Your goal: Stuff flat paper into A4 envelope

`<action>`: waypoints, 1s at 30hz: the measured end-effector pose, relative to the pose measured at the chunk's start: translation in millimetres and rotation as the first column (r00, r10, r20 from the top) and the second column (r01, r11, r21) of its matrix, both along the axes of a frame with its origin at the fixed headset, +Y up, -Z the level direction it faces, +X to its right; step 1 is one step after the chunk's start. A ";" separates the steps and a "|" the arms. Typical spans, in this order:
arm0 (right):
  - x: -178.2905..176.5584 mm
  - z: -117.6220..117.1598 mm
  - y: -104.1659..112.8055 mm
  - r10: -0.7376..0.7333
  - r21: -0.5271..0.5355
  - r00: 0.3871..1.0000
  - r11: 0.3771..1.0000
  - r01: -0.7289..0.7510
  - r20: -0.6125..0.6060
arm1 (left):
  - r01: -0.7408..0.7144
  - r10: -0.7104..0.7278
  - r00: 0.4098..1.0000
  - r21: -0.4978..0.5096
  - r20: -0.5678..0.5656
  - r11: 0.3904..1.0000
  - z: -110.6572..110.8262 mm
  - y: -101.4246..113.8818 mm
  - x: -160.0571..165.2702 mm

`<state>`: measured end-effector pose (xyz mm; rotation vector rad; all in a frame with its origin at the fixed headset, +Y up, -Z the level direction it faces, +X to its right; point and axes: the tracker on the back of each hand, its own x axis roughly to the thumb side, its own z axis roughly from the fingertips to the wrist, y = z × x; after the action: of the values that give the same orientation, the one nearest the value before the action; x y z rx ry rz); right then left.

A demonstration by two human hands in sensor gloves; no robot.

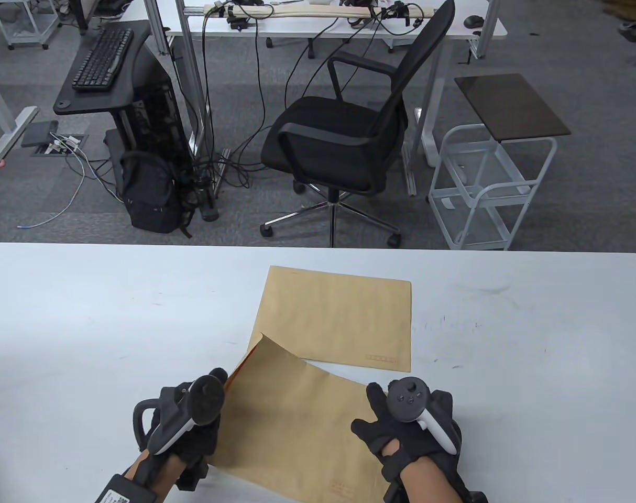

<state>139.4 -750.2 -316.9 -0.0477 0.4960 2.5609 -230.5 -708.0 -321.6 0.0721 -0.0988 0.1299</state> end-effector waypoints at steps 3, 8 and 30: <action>2.8 1.4 7.3 -0.058 0.055 0.998 0.997 0.058 -0.002 | -0.045 0.039 0.988 0.036 0.150 0.998 8.1 9.1 -4.7; 1.7 4.0 11.1 -0.199 0.120 0.979 0.972 0.203 -0.045 | -0.136 0.120 0.954 0.043 0.274 0.990 19.6 18.2 -4.6; -22.6 0.9 7.9 -0.530 0.154 0.834 0.821 0.550 -0.155 | -0.457 0.479 0.823 -0.146 0.305 0.877 18.7 17.1 -7.0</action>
<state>116.8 -742.3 -316.0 0.2657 0.2461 2.0366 -237.5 -690.9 -303.0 0.0052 -0.4175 0.6437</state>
